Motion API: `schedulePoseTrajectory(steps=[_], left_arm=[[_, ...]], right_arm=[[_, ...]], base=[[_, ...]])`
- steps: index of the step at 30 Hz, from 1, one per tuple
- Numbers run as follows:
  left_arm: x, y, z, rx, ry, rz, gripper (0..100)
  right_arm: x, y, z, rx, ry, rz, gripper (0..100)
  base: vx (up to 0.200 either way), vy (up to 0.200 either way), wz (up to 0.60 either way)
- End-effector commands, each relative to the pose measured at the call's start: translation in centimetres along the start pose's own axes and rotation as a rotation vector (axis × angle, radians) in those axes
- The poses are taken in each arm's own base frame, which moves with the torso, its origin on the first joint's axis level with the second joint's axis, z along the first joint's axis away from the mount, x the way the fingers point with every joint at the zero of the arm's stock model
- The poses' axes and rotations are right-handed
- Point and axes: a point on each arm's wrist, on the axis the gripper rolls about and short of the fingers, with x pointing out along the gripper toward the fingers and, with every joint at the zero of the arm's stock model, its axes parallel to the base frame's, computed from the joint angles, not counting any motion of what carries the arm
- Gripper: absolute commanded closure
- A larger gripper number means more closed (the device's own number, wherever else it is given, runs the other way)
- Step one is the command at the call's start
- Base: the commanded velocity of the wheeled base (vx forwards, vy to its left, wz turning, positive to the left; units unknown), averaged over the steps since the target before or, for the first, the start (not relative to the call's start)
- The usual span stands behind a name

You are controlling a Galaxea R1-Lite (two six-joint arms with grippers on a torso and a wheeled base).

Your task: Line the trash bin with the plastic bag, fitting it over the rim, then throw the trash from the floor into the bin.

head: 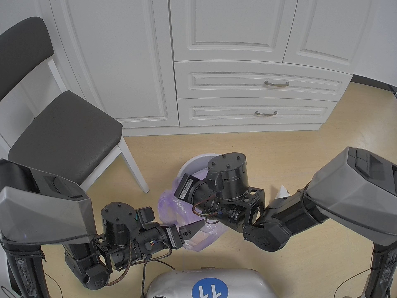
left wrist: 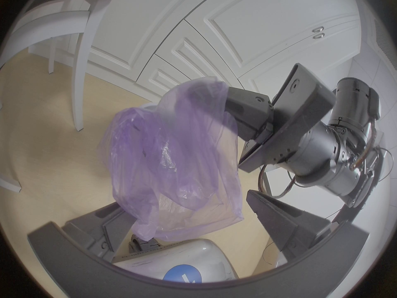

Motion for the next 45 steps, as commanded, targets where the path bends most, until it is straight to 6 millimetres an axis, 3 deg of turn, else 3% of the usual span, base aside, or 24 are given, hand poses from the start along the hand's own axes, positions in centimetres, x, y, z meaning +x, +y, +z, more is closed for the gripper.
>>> schedulePoseTrajectory(steps=[1, 11, 17, 32, 33, 45], left_arm=[[0.4, -0.1, 0.0, -0.001, -0.005, -0.01, 0], [2.0, 0.0, -0.4, -0.024, -0.013, -0.001, 0], [4.3, -0.2, -0.9, -0.022, -0.077, 0.038, 0], [5.2, -0.3, -0.5, -0.024, -0.099, 0.022, 0], [5.2, -0.3, -0.6, -0.025, -0.098, 0.023, 100], [5.1, -0.2, -0.6, -0.024, -0.095, 0.027, 100]], right_arm=[[0.2, -0.1, -0.4, -0.002, 0.006, 0.0, 100], [-0.1, 0.4, -0.1, 0.005, -0.006, 0.007, 100], [-0.2, 0.7, 0.1, 0.006, -0.015, 0.01, 100], [-0.5, 1.0, 0.4, 0.008, -0.026, 0.016, 100], [-0.5, 1.0, 0.4, 0.008, -0.026, 0.016, 100], [-0.5, 0.4, 0.4, -0.017, -0.03, -0.01, 100]], base=[[0.0, 0.0, 0.0], [0.0, 0.0, 0.0], [0.0, 0.0, 0.0], [0.0, 0.0, 0.0], [0.0, 0.0, 0.0], [0.0, 0.0, 0.0]])
